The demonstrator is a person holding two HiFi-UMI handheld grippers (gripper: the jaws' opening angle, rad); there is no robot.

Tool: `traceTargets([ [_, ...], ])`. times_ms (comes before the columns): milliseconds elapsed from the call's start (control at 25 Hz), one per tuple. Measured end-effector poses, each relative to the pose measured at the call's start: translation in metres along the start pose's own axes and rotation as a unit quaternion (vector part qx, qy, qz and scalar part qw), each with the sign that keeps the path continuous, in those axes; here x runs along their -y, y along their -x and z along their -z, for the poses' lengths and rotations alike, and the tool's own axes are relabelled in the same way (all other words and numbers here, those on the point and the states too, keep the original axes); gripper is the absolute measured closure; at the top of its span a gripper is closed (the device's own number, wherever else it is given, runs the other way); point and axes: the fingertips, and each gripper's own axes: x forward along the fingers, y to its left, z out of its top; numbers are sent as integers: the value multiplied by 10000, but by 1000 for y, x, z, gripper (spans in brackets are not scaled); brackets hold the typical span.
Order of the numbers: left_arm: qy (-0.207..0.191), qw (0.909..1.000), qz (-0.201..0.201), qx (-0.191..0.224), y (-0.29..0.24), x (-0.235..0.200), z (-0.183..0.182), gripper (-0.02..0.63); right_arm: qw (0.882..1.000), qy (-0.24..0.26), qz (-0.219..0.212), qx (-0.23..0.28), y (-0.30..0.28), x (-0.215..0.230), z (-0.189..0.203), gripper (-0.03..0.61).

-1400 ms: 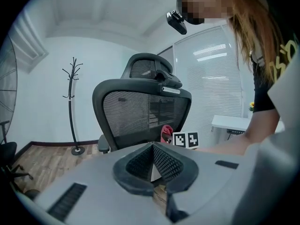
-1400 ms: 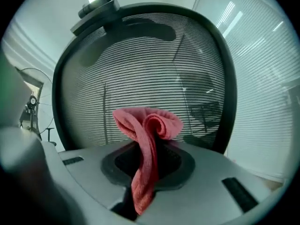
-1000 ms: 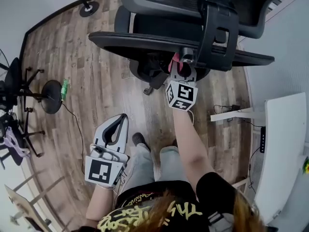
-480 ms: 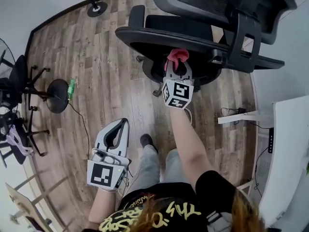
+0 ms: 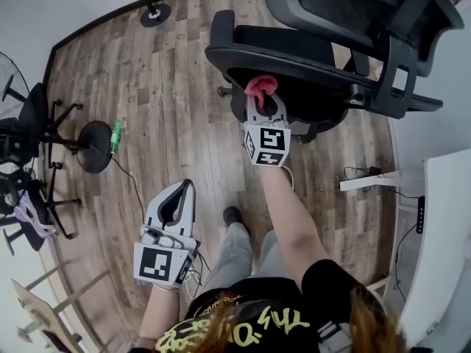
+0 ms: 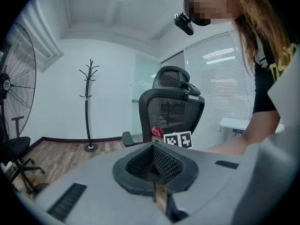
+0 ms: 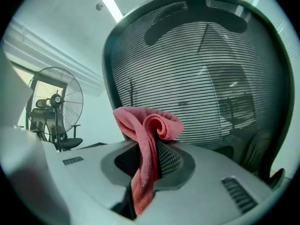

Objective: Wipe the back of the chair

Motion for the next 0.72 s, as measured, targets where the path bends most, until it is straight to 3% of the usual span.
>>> traceTargets([
  [320, -26, 9998, 216, -17, -5, 7, -17, 620, 9996, -27, -278, 98, 33, -8, -22, 517],
  [720, -97, 9969, 585, 521, -23, 57, -57, 620, 9940, 519, -813, 513, 142, 7, -95, 517],
])
